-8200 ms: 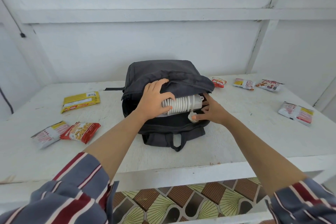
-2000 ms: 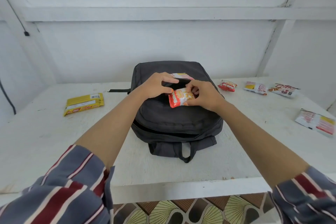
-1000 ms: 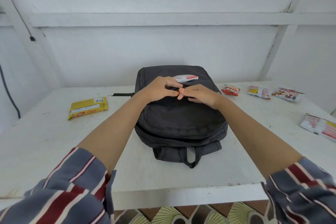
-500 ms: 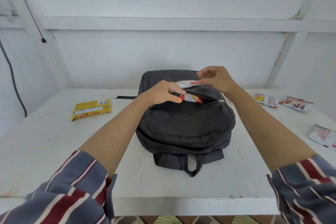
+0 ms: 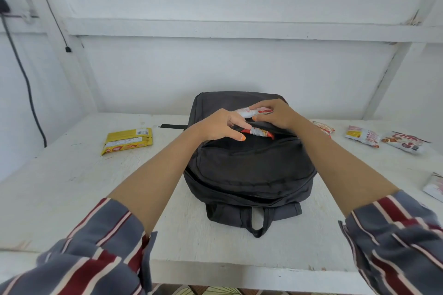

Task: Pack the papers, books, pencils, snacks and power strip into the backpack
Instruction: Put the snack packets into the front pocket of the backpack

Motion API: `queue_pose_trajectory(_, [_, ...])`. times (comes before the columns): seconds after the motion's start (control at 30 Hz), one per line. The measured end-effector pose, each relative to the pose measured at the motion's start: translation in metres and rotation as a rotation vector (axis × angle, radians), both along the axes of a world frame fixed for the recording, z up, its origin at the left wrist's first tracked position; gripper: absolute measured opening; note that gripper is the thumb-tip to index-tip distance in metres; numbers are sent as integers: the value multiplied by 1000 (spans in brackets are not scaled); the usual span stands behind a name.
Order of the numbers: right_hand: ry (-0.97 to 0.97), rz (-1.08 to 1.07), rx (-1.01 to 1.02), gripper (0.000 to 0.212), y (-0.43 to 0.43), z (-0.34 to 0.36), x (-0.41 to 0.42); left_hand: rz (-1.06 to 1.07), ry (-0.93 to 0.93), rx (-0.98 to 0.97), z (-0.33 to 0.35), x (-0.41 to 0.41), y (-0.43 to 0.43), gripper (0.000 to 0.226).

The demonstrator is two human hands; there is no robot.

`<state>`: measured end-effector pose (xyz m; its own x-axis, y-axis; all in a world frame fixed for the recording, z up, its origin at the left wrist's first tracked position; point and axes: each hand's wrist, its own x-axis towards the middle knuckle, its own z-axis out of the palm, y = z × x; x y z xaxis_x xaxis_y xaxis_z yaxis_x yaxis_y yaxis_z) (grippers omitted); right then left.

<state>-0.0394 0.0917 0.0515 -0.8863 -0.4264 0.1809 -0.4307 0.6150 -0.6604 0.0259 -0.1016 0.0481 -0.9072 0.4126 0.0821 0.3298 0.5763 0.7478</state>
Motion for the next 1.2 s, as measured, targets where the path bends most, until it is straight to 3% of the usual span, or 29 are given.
queue_pose_trajectory(0.33, [12,-100,-345,32,23,8,21,17,3,-39,7,4,0,40])
queue_pose_trajectory(0.53, [-74,1,-438,32,49,27,63,38,2,-60,10,4,-3,46])
queue_pose_trajectory(0.83, [-304,90,-257,34,69,22,97,48,37,-99,14,10,-1,52])
queue_pose_trajectory(1.03, [-235,145,-162,35,44,14,106,57,29,-71,16,9,-3,51])
queue_pose_trajectory(1.2, [27,76,37,39,13,-15,99,61,17,-2,15,12,-2,48])
